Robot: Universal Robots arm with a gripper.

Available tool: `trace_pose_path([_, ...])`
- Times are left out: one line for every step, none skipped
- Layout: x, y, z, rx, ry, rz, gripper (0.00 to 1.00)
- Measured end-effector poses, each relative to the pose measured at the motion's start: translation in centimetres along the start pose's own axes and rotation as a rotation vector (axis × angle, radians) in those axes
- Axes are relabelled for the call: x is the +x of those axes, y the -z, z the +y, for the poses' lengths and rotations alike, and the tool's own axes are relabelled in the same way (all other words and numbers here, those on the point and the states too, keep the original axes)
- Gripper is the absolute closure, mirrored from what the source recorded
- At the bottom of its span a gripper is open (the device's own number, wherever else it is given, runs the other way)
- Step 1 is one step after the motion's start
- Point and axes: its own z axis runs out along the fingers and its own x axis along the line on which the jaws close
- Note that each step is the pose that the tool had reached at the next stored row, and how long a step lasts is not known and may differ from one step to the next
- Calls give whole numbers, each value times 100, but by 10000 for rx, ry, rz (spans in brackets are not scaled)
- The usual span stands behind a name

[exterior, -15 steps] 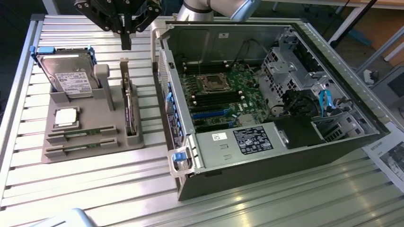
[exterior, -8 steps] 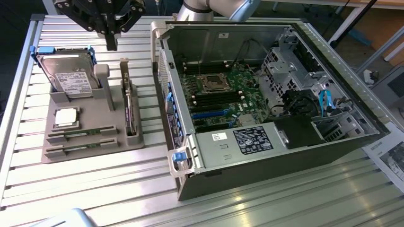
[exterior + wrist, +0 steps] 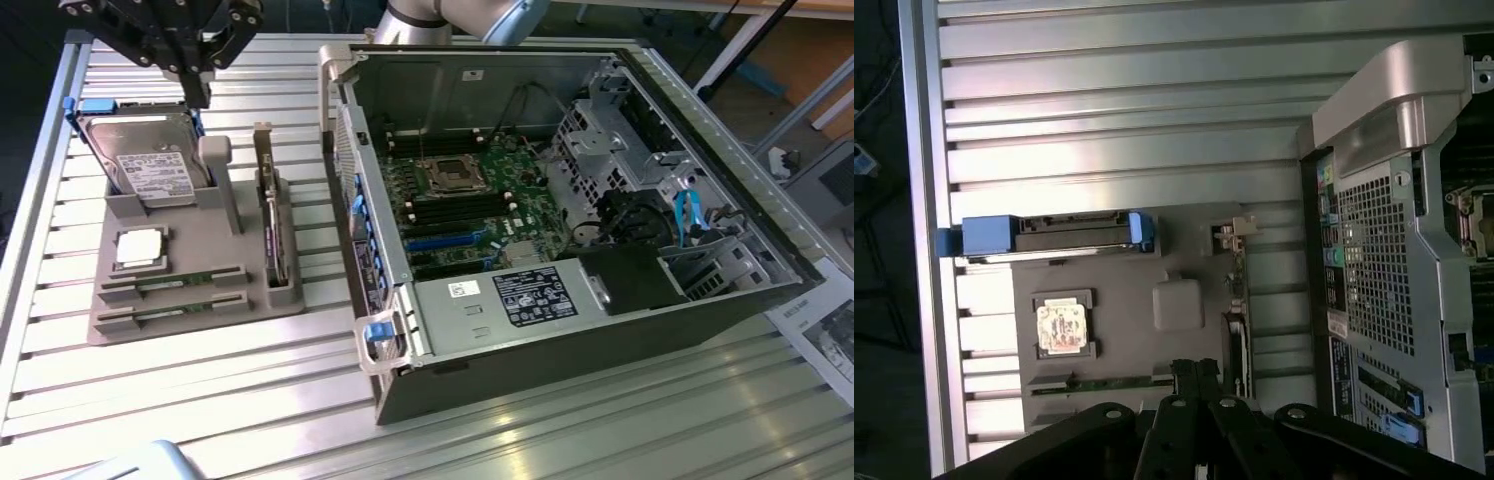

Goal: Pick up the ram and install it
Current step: 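Reach for the ram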

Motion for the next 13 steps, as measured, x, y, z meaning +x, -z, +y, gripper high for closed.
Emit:
trace_pose_path([40,1,-3,-1,0,0,90])
trace_pose_path([86,2,-6,0,-1,0,90])
trace_pose_path([118,3,-9,0,-1,0,90])
trace_pose_path([138,4,-10,0,-1,1,90])
trace_pose_path([171,5,-13,0,-1,0,90])
trace_pose_path([192,5,-14,0,-1,0,90])
trace_pose_path([214,6,-16,0,-1,0,90])
trace_pose_path([232,6,-17,-1,-1,-1,90])
trace_pose_path([251,7,-19,-1,0,0,90])
trace_pose_path([274,7,-21,-1,0,0,90])
trace_pose_path([289,8,-22,0,0,0,90])
trace_pose_path([308,9,-23,0,0,1,90])
trace_pose_path([314,9,-24,0,-1,0,90])
